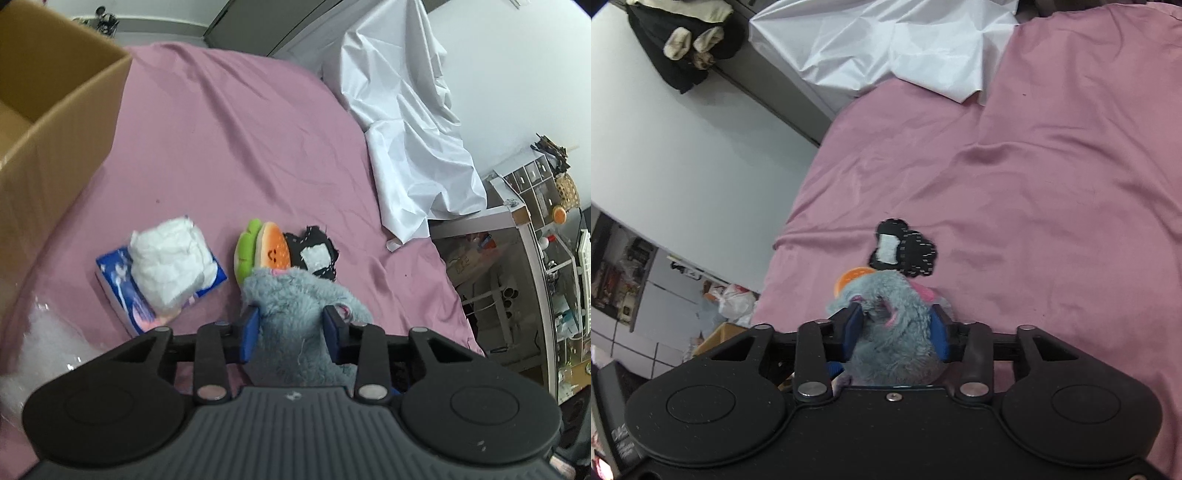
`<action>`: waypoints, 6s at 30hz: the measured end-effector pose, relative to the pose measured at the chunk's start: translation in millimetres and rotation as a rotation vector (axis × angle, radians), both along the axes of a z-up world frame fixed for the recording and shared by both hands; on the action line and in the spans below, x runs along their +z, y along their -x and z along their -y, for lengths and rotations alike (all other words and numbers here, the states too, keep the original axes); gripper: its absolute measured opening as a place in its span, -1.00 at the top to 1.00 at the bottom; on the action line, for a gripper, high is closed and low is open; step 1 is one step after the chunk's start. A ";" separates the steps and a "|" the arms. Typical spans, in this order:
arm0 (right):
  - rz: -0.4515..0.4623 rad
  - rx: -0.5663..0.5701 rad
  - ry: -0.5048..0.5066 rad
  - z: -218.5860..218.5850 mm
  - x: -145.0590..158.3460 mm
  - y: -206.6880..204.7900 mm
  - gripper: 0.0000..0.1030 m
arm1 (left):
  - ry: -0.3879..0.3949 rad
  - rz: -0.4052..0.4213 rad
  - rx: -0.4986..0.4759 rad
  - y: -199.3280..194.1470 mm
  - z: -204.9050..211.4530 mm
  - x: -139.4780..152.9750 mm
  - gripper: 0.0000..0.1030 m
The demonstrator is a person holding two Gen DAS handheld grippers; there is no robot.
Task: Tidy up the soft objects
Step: 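Lift the grey plush mouse with the right tool and carry it over the box, then open the right tool to drop the plush mouse into the box, then grasp the bubble wrap bag with the left tool while the right tool grasps the blue cloth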
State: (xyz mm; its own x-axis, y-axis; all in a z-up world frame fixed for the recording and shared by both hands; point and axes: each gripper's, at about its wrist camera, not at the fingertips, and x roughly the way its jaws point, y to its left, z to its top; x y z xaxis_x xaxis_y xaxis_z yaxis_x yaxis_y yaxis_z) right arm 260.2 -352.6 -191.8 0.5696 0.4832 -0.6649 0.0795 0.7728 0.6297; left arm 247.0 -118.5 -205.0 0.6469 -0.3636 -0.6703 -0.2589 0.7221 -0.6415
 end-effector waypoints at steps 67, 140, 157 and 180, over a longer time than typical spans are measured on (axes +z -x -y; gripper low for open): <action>0.187 0.409 -0.129 -214.9 82.8 15.9 0.61 | -0.119 0.085 0.265 70.5 -216.4 100.7 0.43; 0.212 0.335 0.104 -85.1 98.1 69.9 -0.93 | -0.365 0.041 0.327 150.4 -113.8 145.2 -0.47; 0.042 0.286 0.125 -58.3 63.2 92.3 -0.80 | -0.425 -0.059 0.204 155.1 -57.1 121.4 -0.47; -0.216 0.155 -0.089 -44.1 -6.0 68.4 -0.02 | -0.436 -0.085 0.119 129.7 -19.6 90.3 -0.31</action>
State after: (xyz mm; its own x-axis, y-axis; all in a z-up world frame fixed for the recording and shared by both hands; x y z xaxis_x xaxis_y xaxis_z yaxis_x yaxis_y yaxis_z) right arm 191.8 -308.5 -197.8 0.3341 0.6157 -0.7137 0.1048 0.7282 0.6773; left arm 117.3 -98.9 -114.8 0.6032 0.0372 -0.7967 -0.3945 0.8821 -0.2575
